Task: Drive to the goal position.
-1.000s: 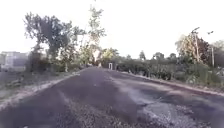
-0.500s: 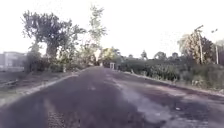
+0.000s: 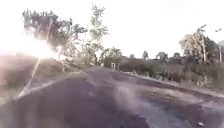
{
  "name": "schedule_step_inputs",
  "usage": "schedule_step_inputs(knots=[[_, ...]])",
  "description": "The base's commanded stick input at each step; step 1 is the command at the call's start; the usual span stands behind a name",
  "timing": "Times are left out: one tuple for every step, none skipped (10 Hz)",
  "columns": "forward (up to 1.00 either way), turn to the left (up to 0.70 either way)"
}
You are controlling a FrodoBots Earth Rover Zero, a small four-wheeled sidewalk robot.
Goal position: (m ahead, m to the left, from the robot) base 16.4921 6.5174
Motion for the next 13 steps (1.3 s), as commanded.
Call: schedule_step_inputs(knots=[[1.0, 0.0], [1.0, 0.0], [1.0, 0.0], [1.0, 0.0], [1.0, 0.0], [1.0, 0.0], [1.0, 0.0], [1.0, 0.0], [1.0, 0.0], [1.0, 0.0], [1.0, 0.0], [1.0, 0.0], [1.0, 0.0]])
